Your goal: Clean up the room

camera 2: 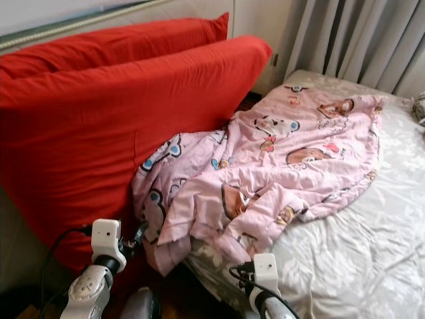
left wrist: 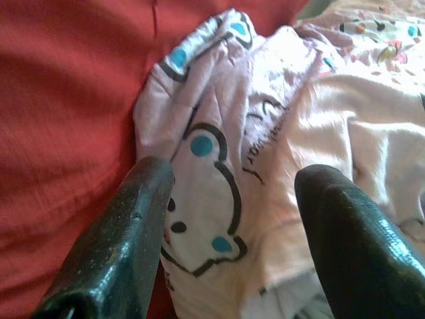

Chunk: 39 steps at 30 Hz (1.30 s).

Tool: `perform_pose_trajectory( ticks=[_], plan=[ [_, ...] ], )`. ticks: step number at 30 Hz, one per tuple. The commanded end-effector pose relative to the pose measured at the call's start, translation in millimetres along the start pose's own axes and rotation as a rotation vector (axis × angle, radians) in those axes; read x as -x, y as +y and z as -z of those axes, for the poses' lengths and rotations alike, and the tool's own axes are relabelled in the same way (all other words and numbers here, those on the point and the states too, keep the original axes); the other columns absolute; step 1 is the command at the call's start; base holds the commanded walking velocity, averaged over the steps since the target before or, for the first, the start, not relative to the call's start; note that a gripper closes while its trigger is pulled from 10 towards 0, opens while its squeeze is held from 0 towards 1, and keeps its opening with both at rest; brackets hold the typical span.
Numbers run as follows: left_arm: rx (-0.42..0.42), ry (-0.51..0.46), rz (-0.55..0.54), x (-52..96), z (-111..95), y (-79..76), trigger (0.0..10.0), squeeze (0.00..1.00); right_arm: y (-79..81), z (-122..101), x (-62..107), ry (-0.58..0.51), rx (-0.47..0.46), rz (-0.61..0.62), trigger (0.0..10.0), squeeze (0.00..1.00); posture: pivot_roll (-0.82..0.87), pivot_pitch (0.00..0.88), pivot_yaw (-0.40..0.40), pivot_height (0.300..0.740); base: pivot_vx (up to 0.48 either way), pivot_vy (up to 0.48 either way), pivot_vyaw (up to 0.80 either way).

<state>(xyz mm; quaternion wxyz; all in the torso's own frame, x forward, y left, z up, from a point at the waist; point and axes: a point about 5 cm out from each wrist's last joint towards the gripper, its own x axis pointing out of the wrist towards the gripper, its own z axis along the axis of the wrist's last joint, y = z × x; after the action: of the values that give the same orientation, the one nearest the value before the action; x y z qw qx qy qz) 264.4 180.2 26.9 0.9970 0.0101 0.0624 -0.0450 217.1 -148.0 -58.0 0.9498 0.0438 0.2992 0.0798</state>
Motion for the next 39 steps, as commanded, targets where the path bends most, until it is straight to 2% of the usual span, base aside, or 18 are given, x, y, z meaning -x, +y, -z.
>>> perform_pose_trajectory(
  ticks=[1,6,13,14,20,25,27,38,39],
  plan=[
    [0.014,-0.01,-0.001,-1.7,-3.4,-0.1,10.0,0.0,-0.5,1.3,0.5,0.006,-0.007,0.003,10.0,0.0,-0.03,0.038,-0.028,0.643,0.401,0.0,0.0],
    [0.007,-0.02,0.003,-3.0,-5.2,-0.9,10.0,0.0,-0.4,1.2,0.4,0.005,-0.007,0.002,10.0,0.0,-0.03,0.032,-0.027,0.643,0.388,0.0,0.0],
    [0.009,-0.022,0.008,-3.9,-6.1,-0.6,10.0,0.0,-0.6,1.0,0.4,0.003,-0.013,0.005,10.0,0.0,-0.03,0.036,-0.027,0.643,0.0,0.0,0.0],
    [0.011,-0.022,0.01,-3.7,-6.0,-0.9,10.0,0.0,-1.5,0.4,0.5,-0.003,-0.027,0.009,10.0,1.0,-0.03,0.036,-0.027,0.643,0.0,0.0,0.0],
    [0.012,-0.022,0.013,-3.4,-6.2,-1.8,10.0,0.0,-3.4,-0.3,0.5,-0.007,-0.046,0.018,10.0,1.0,-0.04,0.046,-0.027,0.643,0.0,0.0,0.0],
    [0.007,-0.018,0.016,-3.2,-5.7,-2.0,10.0,0.0,-10.5,-2.6,-0.7,-0.001,-0.146,0.056,10.0,1.0,-0.04,0.046,-0.027,0.643,0.0,0.0,0.0],
    [0.004,-0.016,0.017,-2.9,-5.6,-1.7,10.0,0.0,-11.3,-2.9,-1.1,0.006,-0.155,0.063,10.0,1.0,-0.03,0.054,-0.023,0.643,0.0,0.0,0.0],
    [0.002,-0.016,0.03,-1.1,-5.6,-2.4,10.0,0.0,-7.5,-9.0,-6.1,0.039,-0.074,0.027,10.0,1.0,-0.02,0.073,-0.022,0.643,0.0,0.0,0.0],
    [0.002,-0.02,0.035,-1.7,-7.0,-3.5,10.0,0.0,-7.5,-9.7,-6.7,0.053,-0.025,0.019,10.0,1.0,-0.02,0.08,-0.022,0.643,0.0,0.0,0.0]
  ],
)
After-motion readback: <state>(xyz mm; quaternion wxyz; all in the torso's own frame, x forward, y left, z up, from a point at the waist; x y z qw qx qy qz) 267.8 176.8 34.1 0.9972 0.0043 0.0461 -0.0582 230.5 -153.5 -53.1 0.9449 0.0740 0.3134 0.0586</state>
